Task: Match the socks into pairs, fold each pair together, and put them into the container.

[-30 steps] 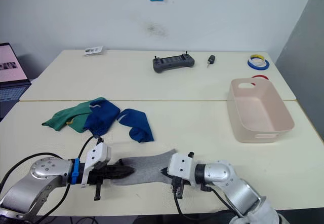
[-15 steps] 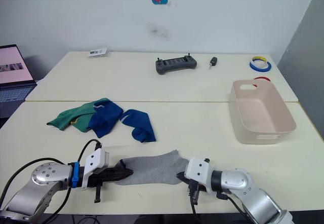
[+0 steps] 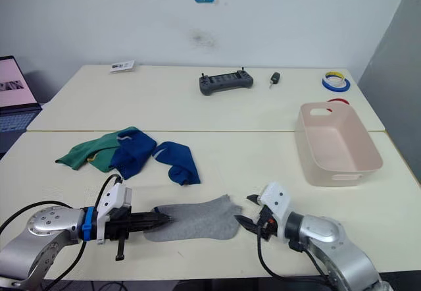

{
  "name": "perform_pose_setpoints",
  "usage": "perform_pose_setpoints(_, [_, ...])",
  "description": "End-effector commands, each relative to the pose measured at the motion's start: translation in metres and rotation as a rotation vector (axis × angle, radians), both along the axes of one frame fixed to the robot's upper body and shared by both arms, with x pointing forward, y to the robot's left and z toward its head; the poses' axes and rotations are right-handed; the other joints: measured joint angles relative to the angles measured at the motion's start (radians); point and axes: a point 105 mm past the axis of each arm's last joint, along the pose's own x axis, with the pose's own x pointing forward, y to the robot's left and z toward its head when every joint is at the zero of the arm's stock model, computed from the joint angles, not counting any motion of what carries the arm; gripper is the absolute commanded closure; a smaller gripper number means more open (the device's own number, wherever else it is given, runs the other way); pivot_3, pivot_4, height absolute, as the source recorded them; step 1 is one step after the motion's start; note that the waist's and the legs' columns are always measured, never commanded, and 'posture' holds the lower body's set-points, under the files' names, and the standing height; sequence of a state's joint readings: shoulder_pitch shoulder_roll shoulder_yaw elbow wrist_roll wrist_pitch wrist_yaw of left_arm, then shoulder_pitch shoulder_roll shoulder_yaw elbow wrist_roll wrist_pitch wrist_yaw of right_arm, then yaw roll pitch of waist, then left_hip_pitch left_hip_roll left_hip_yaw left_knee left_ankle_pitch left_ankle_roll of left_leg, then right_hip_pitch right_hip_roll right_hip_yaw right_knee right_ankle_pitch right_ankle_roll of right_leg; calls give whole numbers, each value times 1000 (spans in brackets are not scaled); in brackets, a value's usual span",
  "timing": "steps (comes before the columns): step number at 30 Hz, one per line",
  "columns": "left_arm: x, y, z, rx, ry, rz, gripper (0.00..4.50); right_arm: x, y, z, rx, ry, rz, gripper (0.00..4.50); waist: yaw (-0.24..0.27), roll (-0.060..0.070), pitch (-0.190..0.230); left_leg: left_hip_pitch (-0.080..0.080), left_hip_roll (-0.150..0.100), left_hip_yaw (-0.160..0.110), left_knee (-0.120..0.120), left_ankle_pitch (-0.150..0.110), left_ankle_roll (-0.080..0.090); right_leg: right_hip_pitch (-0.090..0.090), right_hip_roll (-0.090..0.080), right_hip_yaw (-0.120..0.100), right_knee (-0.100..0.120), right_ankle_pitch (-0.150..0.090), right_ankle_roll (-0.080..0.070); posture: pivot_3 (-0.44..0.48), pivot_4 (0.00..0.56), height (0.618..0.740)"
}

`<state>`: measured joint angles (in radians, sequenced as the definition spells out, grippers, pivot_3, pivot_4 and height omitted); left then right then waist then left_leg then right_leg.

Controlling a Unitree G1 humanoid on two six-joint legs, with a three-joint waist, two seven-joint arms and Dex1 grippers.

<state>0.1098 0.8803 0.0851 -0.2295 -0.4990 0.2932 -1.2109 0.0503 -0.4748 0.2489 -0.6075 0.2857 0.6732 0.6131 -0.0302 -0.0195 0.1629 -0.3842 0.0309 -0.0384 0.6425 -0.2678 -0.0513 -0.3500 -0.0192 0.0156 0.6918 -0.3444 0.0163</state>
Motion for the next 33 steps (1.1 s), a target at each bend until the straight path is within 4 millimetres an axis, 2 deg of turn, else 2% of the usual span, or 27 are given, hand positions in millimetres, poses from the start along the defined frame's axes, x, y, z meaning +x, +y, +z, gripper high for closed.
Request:
perform_pose_setpoints(1, [1, -6, 12, 0, -52, -34, 4500, 2, 11, -5, 8, 19, -13, 205, 0, 0, 0, 0, 0, 0, 0, 0, 0, 0, 0, 0, 0, 0, 0, 0, 150, 740])
perform_pose_setpoints(6, [2, -9, 13, -6, -67, -47, 4500, 6, 16, -19, -24, 55, -40, 205, 0, 0, 0, -1, 0, 0, 0, 0, 0, -1, 0, 0, 0, 0, 0, 0, 150, 740])
perform_pose_setpoints(8, [3, -9, 14, -9, -72, -53, 4500, 4, 20, -20, -36, 51, -12, 611, 0, 0, 0, -1, 0, 0, 0, 0, 0, -1, 0, 0, 0, 0, 0, 0, 150, 740])
perform_pose_setpoints(12, [3, -9, 13, -8, -86, -58, 4500, 0, 23, -21, -38, 64, 2, 1851, -1, 0, 0, -1, 0, 0, 0, 0, 0, -1, 0, 0, 0, 0, 0, 0, 150, 740])
perform_pose_setpoints(19, [7, -12, 15, -24, -106, -67, 4500, 0, 10, -14, -53, 40, -17, 4299, 0, 0, 0, -1, 0, 0, 0, 0, 0, -1, 0, 0, 0, 0, 0, 0, 150, 740])
perform_pose_setpoints(20, [8, -13, 16, -25, -108, -71, 4500, 0, 8, -12, -55, 36, -20, 4486, 0, 0, 0, -1, 0, 0, 0, 0, 0, -1, 0, 0, 0, 0, 0, 0, 150, 740])
perform_pose_setpoints(28, [13, -25, 20, -41, -130, -120, 4500, 4, -23, 2, -98, 7, -53, 4486, 2, 0, 0, -2, -1, 0, 0, 0, 0, 0, 0, 0, -1, 0, 0, 0, 150, 740])
perform_pose_setpoints(33, [17, -37, 9, -21, -118, -152, 4500, 5, -33, 4, -131, 5, -42, 4486, 2, 0, 0, -2, -1, 0, 0, 0, 0, 0, 0, -1, -1, 0, 0, 0, 150, 740])
